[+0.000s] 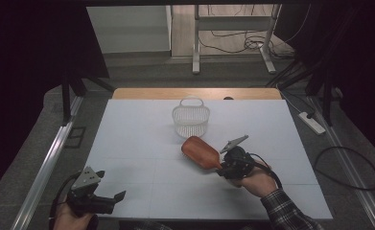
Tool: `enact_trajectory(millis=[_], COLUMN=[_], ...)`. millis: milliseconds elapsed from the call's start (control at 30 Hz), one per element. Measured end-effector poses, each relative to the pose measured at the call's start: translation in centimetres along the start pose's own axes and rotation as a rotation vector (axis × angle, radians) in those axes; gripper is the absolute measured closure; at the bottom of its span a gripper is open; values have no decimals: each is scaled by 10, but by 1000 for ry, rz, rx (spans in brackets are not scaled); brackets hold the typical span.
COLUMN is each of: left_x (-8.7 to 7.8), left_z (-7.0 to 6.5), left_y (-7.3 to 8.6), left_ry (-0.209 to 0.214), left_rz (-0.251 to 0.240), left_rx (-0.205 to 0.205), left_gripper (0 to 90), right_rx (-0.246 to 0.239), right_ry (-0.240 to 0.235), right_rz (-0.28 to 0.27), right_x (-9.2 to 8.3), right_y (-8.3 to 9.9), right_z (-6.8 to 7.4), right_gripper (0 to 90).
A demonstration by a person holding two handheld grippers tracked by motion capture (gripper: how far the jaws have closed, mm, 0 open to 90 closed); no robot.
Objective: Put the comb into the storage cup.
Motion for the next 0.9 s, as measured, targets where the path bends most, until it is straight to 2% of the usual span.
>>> enact_trajectory(millis=[267,300,333,367,433,467,533,567,700,900], left_x=[0,0,0,0,0,0,0,0,0,0], left_z=[0,0,0,0,0,0,0,0,0,0], left_y=[0,0,0,0,0,0,0,0,0,0], left_ry=[1,1,0,0,0,0,0,0,0,0], left_rz=[-1,-1,0,0,0,0,0,0,1,2], left_rx=[1,1,2,2,2,2,2,2,2,2], left_gripper=[12,12,12,12,12,12,12,12,12,13], right_rx=[1,1,-5,-4,5,5,22,22,22,39], right_ry=[59,59,68,73,78,78,75,75,59,70], right_rz=[-45,-45,-48,-49,-52,-52,-46,-46,-53,-74], right_x=[-4,-4,-5,-5,-5,-5,-5,-5,-2,1], right_y=[-6,-6,-7,-7,-8,-8,-10,-10,-11,-13], right_z=[-9,-9,-11,-12,-14,-14,-16,-16,-18,-23], right_gripper=[395,395,334,312,257,257,177,177,71,0])
Point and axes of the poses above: each handheld gripper's, and its own axes: x roughly forward along the jaws, y roughly out of its underside, z roughly to its left, the point moved 6 cm from there along x, roughly forward along the jaws, and after that the axes turned 15 degrees about -z, right-handed, at the moved point
